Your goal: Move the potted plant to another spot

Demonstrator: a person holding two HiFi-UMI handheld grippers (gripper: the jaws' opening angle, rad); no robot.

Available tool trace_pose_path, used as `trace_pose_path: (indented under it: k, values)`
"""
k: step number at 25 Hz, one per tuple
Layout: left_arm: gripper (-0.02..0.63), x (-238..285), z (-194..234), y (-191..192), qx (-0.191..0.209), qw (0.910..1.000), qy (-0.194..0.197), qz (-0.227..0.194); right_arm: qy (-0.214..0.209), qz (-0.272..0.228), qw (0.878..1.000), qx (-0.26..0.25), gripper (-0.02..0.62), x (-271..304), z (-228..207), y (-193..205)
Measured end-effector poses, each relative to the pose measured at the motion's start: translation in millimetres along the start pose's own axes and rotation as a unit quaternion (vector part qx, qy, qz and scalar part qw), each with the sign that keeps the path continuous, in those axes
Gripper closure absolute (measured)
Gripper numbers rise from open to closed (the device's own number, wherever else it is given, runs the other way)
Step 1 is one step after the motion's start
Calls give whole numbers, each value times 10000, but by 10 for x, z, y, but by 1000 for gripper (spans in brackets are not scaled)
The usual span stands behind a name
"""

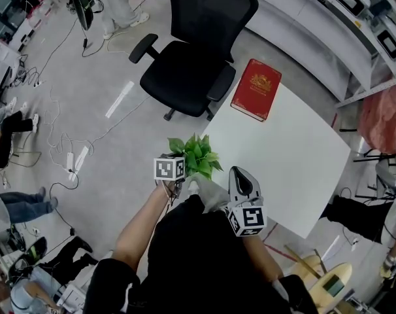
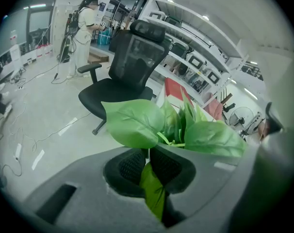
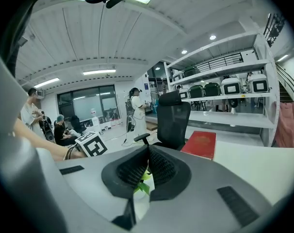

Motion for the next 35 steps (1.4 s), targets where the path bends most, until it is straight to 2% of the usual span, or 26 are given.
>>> trace_pose_path:
  k: [10,17,21,35]
  values:
    - [566,121,-55,-90,-22,9999,145,70,154,99,9998,65,583,97,-34,33]
    - [553,146,-82,-75,-96,9994,345,35,115,115,9999,57,583,123,-8,46]
    - [547,139,-71,-65,-170,9993,336,-12,63,160,9999,18,583,113,22,63]
    - [462,1,-28,-14,-325,9985,391,-225,10,208,9998,-22,583,61,30,104]
Point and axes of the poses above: the fingertips, and each gripper's own axes: x forward along the fingers, z to its left, y out of its underside, the point moved 4 cm from there along -x, backward along the fingers, and after that the axes turned 3 degrees about z, right-handed, at the moved point
